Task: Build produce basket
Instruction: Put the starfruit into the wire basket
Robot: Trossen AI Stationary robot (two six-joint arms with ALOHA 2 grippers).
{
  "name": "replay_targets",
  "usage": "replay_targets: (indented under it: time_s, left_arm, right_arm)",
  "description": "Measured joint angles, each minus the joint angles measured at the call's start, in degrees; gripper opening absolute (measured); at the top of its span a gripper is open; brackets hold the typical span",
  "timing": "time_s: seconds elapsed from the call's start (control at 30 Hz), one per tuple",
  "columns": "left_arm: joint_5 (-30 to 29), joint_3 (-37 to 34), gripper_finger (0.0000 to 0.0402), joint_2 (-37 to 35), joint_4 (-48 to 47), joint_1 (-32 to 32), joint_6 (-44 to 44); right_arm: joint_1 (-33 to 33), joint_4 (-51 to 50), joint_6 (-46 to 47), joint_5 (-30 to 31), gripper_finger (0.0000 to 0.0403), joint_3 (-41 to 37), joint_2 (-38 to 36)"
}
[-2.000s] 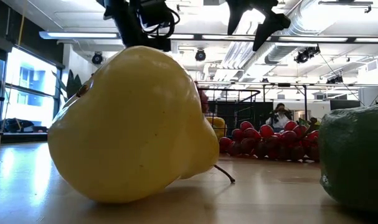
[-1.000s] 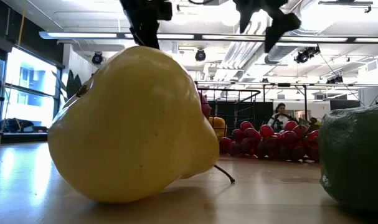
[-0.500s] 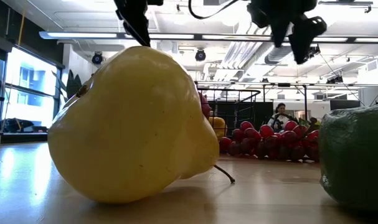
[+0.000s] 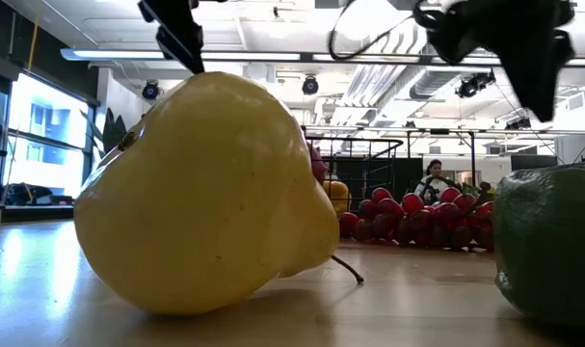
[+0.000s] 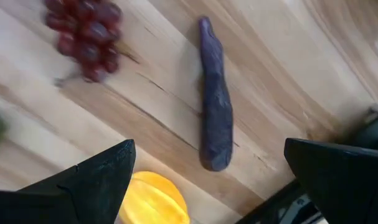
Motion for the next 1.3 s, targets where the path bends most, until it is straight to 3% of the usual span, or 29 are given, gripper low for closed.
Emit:
replay_targets:
  time_s: [0.2,0.47,0.93,1.3]
  left_arm:
    - [-0.74,0.0,0.0216,-0.12,0.31,-4.2,-2.95]
    - [-4.07,0.0,0.0216,-0.12,0.25,-7.35,-5.16]
    - [-4.73,0.0,0.0216,-0.1,0.14,-10.66,-6.1]
    - [-4.7,0.0,0.0216,-0.1,0.16,-11.02,-7.78]
  right_arm:
    - [2.28,-3.7,2.72,3.1,0.0392,-3.51,-0.04]
    - [5.46,-4.38,2.53,2.75,0.0391,-4.31,-0.5]
    - [17.95,5.28,2.59,-10.14,0.0369,-4.31,-0.52]
    - [27.08,9.53,1.1,-9.25,0.0369,-4.31,-0.52]
